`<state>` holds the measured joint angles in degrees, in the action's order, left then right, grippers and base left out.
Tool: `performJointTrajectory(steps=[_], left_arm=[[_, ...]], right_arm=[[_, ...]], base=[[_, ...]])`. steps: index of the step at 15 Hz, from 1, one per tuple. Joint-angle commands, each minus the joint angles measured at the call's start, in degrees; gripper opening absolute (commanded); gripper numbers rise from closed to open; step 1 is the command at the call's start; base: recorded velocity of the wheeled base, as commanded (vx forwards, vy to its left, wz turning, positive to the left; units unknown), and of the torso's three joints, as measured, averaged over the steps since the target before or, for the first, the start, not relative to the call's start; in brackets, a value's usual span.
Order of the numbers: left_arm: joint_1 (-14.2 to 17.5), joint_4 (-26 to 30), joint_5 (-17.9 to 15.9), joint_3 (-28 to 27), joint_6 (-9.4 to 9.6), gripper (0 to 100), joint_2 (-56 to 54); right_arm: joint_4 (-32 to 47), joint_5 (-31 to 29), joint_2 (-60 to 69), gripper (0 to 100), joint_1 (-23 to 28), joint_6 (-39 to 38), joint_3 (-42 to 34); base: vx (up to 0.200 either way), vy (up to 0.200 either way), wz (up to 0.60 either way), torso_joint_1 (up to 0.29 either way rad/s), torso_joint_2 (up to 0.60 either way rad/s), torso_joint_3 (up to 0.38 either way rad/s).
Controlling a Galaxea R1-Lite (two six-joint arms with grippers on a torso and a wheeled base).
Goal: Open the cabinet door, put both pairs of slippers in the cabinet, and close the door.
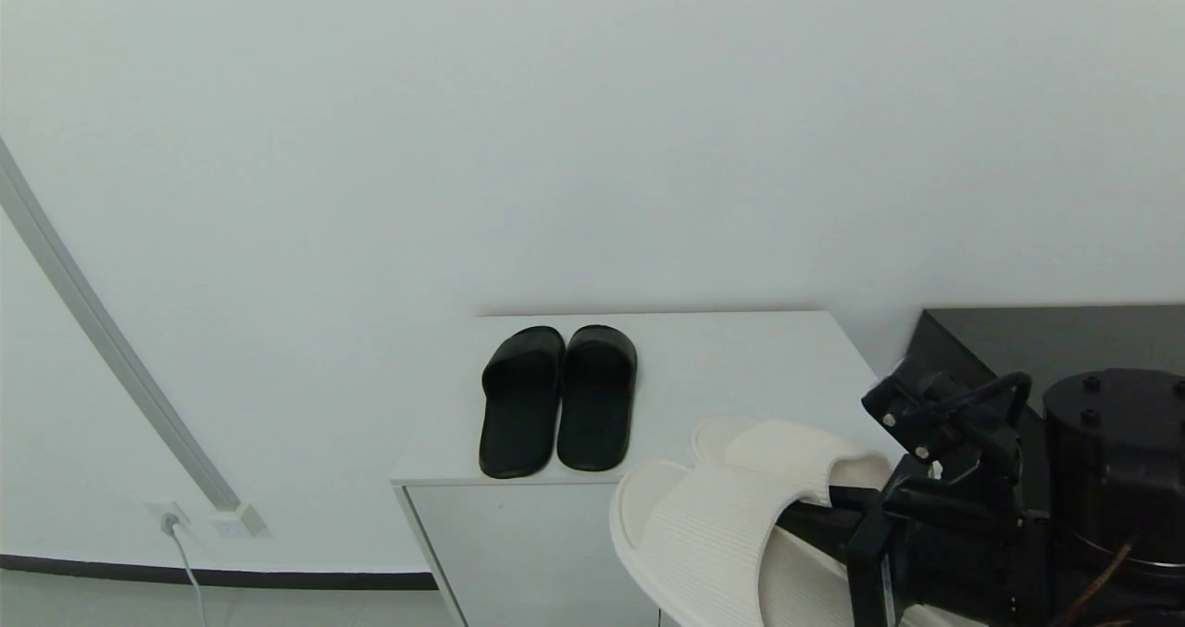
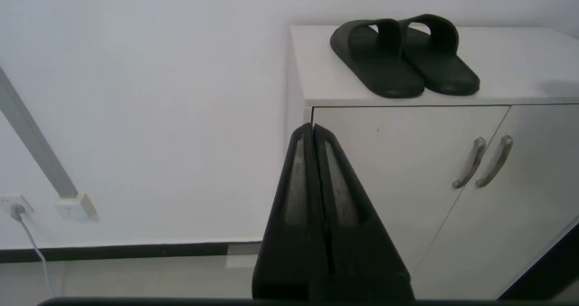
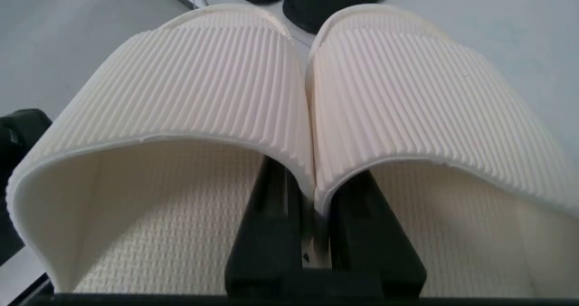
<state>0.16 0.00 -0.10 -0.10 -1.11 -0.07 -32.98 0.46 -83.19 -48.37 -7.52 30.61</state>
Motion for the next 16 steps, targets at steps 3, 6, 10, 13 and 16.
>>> performJointTrajectory(steps=[3,6,10,13,16], left_arm=[[0.0,0.0,0.0,0.0,-0.03,0,0.1],[0.0,0.0,0.0,0.0,-0.03,0,0.1],[0.0,0.0,0.0,0.0,-0.03,0,0.1],[0.0,0.0,0.0,0.0,-0.12,0,0.1],[0.0,0.0,0.1,0.0,-0.21,0,0.1]], right_arm=[[-0.4,0.2,-0.1,0,-0.1,0.0,-1.0],[-0.5,0.4,-0.1,0,-0.1,0.1,-2.1],[-0.3,0.5,-0.4,0,-0.1,0.9,-2.3],[-0.3,0.5,-0.4,0,-0.1,0.9,-2.3],[-0.3,0.5,-0.4,0,-0.1,0.9,-2.7]], base=[[0.0,0.0,0.0,0.0,0.0,0.0],[-0.2,0.0,0.0,-0.002,0.0,0.001],[0.0,0.0,0.0,0.0,0.0,0.0],[0.0,0.0,0.0,0.0,0.0,0.0],[0.0,0.0,0.0,0.0,0.0,0.0]])
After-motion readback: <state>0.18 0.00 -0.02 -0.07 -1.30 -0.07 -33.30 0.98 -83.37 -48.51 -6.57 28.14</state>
